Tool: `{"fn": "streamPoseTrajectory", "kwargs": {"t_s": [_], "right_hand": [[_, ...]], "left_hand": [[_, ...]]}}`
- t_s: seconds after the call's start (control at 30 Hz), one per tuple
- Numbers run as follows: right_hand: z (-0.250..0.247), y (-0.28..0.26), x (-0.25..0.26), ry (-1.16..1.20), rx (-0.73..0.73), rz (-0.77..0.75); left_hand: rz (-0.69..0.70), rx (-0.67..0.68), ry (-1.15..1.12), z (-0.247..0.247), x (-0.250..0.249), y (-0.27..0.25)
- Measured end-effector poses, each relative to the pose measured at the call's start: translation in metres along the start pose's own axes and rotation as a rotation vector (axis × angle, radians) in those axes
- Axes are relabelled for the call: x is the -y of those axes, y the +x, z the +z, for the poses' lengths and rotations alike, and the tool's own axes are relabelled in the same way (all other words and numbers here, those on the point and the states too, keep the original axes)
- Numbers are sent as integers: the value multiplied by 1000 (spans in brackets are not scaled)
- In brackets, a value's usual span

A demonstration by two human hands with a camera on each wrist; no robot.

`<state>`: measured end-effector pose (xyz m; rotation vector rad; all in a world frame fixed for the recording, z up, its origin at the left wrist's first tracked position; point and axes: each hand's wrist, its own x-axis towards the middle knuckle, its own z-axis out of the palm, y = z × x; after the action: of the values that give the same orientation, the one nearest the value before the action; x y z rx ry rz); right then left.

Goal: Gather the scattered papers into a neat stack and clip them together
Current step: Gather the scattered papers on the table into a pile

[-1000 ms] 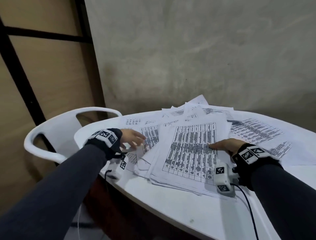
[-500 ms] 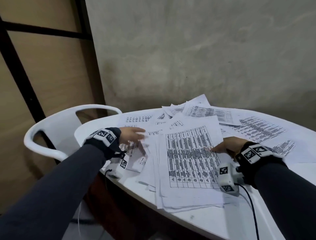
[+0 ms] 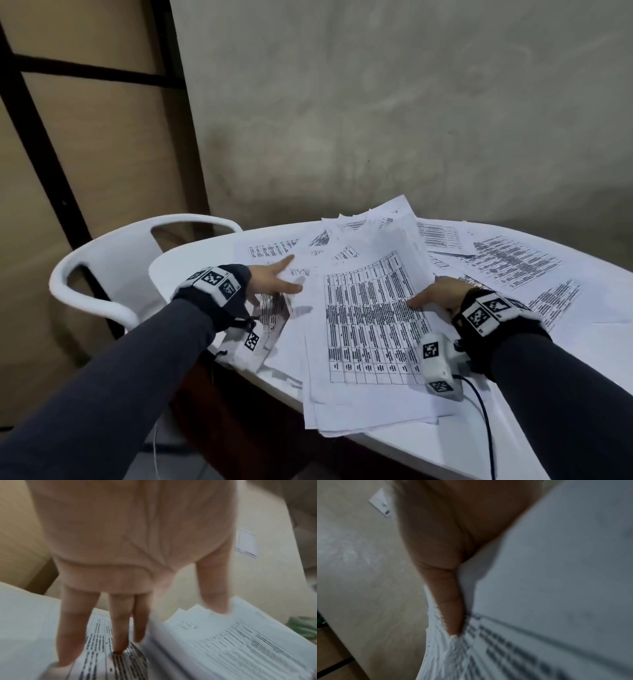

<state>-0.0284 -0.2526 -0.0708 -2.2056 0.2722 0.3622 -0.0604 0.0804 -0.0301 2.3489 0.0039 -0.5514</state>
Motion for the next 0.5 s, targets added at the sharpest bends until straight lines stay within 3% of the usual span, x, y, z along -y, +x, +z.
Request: {"fn": "streamPoseTrajectory", "kwargs": {"t_s": [0.13, 0.27, 0.37, 0.5], "right_hand": [[-12, -21, 4, 41, -141, 34], [-20, -28, -8, 122, -175, -39], [-26, -44, -6, 453, -160, -161], [-35, -59, 10, 828, -148, -335]], "left_hand": [[-30, -105, -276, -2, 7, 5], [-37, -156, -291, 8, 3, 8], [99, -227, -306, 9, -9, 6], [291, -151, -596, 13, -34, -1]]}}
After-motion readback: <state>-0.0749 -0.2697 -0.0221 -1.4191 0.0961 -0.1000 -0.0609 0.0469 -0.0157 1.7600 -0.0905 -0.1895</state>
